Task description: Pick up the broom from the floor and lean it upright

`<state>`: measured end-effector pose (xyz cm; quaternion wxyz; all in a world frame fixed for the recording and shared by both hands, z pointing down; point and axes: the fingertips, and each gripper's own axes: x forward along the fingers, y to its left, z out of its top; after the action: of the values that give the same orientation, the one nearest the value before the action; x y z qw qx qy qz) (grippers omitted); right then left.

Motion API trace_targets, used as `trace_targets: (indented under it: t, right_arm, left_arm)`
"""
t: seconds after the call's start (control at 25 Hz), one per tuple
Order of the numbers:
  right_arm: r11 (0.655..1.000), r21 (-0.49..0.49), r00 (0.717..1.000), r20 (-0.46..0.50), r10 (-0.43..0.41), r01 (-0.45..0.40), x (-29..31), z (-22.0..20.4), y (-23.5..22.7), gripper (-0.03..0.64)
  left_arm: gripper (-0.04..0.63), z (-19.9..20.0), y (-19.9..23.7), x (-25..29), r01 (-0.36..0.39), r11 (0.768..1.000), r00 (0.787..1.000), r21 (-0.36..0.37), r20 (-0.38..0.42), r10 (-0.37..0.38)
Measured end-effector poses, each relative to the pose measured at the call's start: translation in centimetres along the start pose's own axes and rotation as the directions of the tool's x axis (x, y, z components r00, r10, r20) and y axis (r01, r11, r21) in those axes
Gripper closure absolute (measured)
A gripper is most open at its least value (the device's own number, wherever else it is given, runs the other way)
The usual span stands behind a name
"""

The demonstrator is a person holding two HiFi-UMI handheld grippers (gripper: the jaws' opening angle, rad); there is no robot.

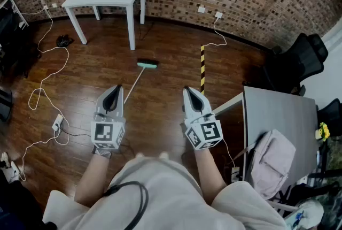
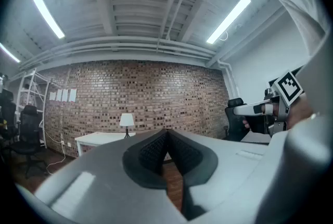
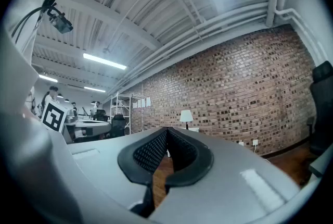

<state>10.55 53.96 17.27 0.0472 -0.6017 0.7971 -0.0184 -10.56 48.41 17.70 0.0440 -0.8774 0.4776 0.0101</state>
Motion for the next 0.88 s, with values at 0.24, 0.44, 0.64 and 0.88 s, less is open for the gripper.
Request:
trace_targets:
  t: [0.24,0.44,0.64,0.88]
  right_arm:
    - [1.0,-0.004,1.0,-0.012,-0.003,0.003,-0.1,0.4,0.5,0.604]
    - [1.0,-0.008,1.0,-0.018,-0.008,0.007,0.3,0.5,1.1,0.604]
    - [1.0,-0.01,1.0,-0.009,-0.023,0.023,0.6,0.4,2.5,0.604]
    - [1.0,-0.006,0.999,-0.018,-0.03,0.029,2.1,-0.5,2.8,0.604]
  left_arm:
    - [0.594,0.2,0.5,-0.2,-0.001,1.0,1.0,-0.008,-0.002,0.001]
    - [0.594,0.4,1.8,-0.3,-0.008,1.0,1.0,-0.009,0.002,0.008]
    - [0.594,0.1,3.3,-1.2,0.005,1.0,1.0,-0.001,-0.004,-0.005]
    - [0.594,-1.1,5.1,-0.5,0.008,1.0,1.0,-0.002,-0.023,-0.008]
